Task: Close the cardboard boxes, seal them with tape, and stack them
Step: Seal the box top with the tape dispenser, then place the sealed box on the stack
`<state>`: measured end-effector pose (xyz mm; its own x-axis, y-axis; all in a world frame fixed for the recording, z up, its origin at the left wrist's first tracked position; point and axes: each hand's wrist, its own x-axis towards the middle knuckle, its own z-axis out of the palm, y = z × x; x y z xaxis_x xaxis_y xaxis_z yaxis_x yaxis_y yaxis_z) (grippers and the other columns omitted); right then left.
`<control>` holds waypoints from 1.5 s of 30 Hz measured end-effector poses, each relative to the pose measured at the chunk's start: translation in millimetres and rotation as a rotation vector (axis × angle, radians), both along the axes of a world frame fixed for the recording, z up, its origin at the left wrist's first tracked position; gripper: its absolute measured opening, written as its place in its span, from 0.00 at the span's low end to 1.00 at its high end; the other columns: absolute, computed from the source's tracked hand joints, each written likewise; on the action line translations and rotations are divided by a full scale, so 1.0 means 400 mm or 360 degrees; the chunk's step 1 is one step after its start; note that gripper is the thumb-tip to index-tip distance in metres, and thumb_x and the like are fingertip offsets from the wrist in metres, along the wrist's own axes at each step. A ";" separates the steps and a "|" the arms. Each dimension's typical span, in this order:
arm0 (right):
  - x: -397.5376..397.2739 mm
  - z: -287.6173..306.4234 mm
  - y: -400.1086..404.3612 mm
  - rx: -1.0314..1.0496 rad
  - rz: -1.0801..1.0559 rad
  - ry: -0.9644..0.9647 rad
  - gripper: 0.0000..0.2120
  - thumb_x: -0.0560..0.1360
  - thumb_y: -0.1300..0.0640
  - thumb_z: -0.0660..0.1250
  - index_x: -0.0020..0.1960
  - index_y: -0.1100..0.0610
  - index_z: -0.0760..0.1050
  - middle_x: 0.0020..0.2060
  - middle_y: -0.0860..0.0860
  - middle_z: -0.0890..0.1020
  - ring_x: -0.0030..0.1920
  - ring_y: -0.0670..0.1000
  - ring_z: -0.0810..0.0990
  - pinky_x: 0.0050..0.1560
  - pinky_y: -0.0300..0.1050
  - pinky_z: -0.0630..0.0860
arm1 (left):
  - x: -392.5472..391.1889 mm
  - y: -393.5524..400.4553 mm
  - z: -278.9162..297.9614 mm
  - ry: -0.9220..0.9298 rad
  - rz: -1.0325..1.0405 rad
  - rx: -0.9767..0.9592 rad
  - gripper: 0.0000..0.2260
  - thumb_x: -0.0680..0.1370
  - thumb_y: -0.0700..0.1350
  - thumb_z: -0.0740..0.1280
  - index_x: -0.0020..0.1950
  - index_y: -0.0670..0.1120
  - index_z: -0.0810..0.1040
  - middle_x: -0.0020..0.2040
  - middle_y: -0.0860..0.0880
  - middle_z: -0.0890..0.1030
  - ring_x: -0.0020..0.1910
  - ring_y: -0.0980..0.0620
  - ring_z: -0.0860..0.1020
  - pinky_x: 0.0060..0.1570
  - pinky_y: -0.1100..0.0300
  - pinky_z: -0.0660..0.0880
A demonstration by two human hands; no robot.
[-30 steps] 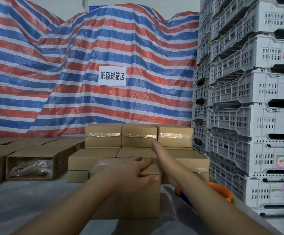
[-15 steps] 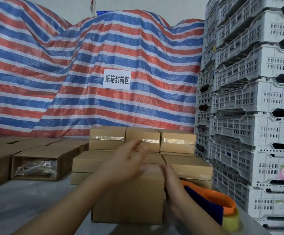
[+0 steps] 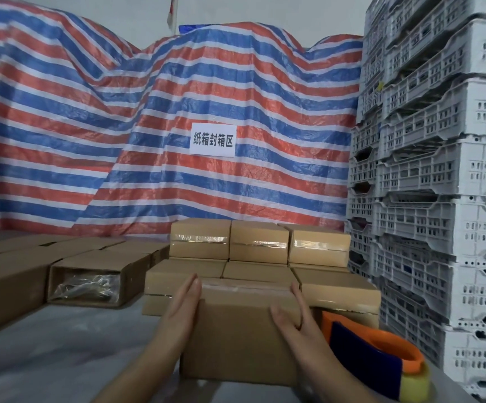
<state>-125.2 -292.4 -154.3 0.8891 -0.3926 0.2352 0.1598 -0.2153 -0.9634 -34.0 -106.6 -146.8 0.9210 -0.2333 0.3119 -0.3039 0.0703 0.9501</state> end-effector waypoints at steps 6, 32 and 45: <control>-0.015 -0.013 -0.014 -0.0340 0.0046 0.0130 0.48 0.75 0.45 0.71 0.78 0.37 0.38 0.64 0.41 0.69 0.68 0.46 0.66 0.70 0.48 0.65 | -0.008 0.040 -0.046 0.0052 -0.0320 0.0101 0.31 0.71 0.59 0.69 0.73 0.62 0.65 0.64 0.54 0.76 0.62 0.52 0.76 0.62 0.51 0.74; 0.495 0.379 0.038 0.0126 -0.0073 0.0600 0.27 0.72 0.32 0.67 0.53 0.56 0.70 0.52 0.60 0.79 0.51 0.64 0.78 0.53 0.68 0.79 | 0.420 0.091 0.345 0.0192 0.0060 0.0244 0.11 0.83 0.52 0.60 0.54 0.46 0.76 0.48 0.43 0.82 0.46 0.46 0.80 0.40 0.54 0.74; 0.636 0.345 0.038 -0.0166 -0.0100 0.0848 0.17 0.76 0.48 0.67 0.59 0.58 0.72 0.58 0.62 0.76 0.59 0.67 0.76 0.48 0.64 0.81 | 0.591 0.077 0.311 0.0542 0.0035 0.0184 0.08 0.82 0.45 0.62 0.55 0.43 0.77 0.48 0.40 0.84 0.48 0.41 0.83 0.43 0.50 0.79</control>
